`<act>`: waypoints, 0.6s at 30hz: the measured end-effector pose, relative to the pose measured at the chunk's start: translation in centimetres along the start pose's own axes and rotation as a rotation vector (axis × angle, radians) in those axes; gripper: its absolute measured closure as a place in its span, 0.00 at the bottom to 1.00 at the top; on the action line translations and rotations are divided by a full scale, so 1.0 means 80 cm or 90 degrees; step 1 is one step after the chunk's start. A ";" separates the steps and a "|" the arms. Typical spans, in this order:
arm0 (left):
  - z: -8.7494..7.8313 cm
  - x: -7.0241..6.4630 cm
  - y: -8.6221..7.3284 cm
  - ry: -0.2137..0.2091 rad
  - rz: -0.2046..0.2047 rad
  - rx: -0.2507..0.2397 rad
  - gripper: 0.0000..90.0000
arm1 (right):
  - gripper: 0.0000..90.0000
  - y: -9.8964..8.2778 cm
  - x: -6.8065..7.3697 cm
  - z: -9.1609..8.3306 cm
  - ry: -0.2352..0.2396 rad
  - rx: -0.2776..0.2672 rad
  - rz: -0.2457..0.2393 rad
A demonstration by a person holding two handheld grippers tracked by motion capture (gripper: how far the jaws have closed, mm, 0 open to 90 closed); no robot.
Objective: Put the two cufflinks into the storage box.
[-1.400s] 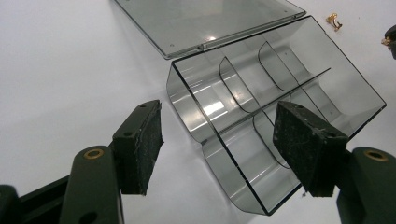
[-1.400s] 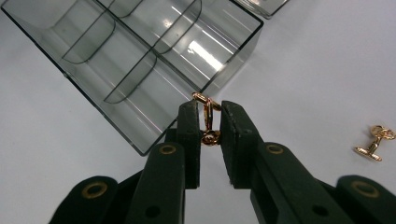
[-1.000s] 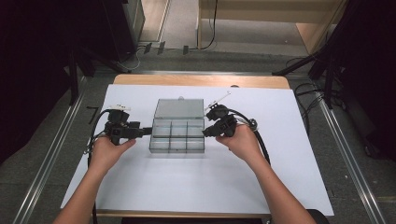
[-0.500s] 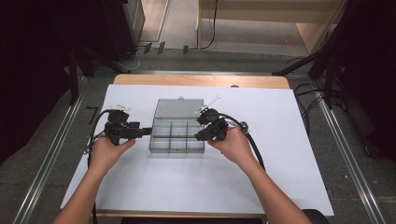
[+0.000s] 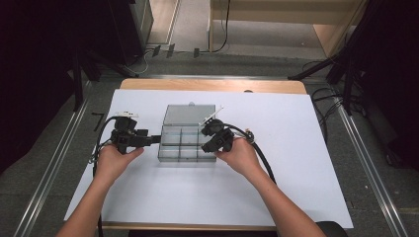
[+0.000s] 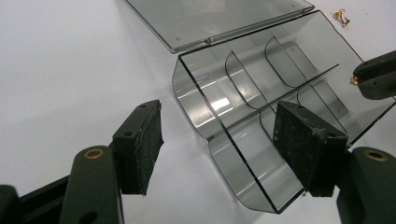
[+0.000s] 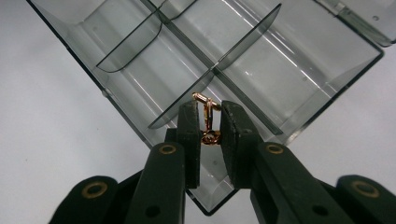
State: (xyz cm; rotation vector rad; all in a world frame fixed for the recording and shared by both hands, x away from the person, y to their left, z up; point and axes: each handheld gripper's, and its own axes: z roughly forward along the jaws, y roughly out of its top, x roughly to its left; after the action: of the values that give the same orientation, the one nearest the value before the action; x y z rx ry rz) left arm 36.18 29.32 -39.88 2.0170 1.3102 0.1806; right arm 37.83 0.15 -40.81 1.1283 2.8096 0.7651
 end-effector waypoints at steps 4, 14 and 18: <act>0.001 0.000 -0.001 0.002 0.001 0.003 0.38 | 0.89 0.001 0.002 0.009 -0.004 0.012 -0.003; 0.001 0.000 -0.001 0.003 0.001 0.003 0.38 | 0.89 0.001 0.006 0.028 -0.018 0.036 -0.006; 0.001 0.001 -0.001 0.002 0.001 0.003 0.38 | 0.89 0.002 0.008 0.034 -0.027 0.050 -0.003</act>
State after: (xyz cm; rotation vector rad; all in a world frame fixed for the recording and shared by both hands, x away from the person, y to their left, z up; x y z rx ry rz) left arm 36.18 29.34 -39.99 2.0220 1.3120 0.1808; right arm 38.00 1.80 -43.02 1.1345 2.8284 0.6285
